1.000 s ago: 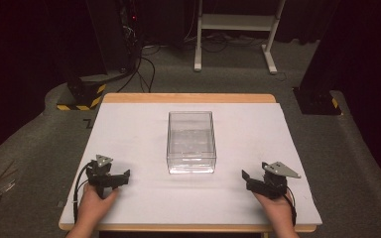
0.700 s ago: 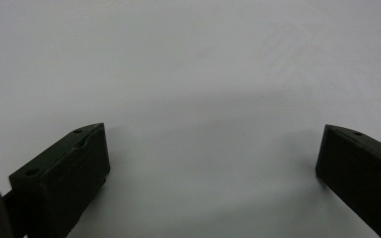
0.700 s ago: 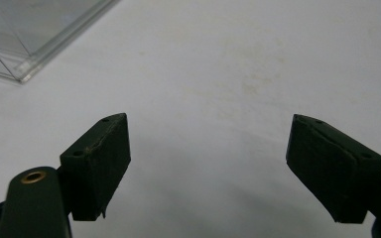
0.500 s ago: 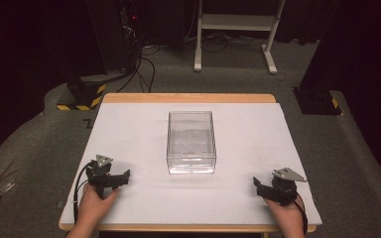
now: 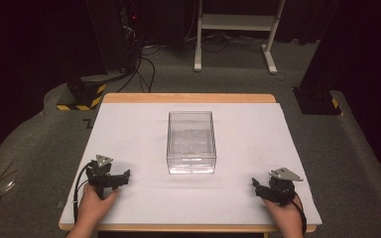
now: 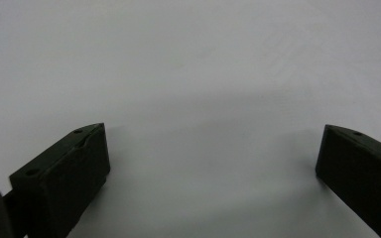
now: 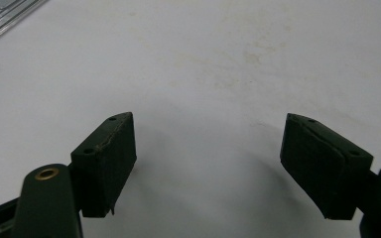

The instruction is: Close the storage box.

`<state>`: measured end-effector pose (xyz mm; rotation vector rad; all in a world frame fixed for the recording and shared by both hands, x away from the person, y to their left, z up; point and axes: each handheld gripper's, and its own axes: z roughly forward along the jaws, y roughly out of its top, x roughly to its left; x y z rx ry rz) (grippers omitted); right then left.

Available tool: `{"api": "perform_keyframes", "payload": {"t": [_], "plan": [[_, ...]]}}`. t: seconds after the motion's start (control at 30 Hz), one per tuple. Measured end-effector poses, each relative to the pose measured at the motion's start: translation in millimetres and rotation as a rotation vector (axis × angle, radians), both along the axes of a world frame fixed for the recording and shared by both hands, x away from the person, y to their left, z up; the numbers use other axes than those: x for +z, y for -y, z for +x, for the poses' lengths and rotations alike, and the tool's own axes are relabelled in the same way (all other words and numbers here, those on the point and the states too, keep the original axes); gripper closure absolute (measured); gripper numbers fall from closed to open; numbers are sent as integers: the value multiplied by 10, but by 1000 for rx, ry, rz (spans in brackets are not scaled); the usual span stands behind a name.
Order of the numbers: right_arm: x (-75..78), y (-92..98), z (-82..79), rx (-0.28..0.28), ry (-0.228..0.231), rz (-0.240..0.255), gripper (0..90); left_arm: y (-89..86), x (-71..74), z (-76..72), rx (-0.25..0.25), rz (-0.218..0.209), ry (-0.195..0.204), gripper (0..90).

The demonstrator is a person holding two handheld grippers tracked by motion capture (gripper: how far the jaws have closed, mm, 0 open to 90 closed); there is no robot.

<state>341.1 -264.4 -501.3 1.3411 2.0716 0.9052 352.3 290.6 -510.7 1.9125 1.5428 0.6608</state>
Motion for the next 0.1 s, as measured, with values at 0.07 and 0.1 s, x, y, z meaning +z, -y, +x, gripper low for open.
{"api": "perform_keyframes", "payload": {"t": [0.07,0.1], "plan": [[1,4,1,-2,-4,6,219,0,0,0,0,0,0,7],[2,8,2,-1,-5,8,218,-1,0,0,-1,0,0,7]]}}
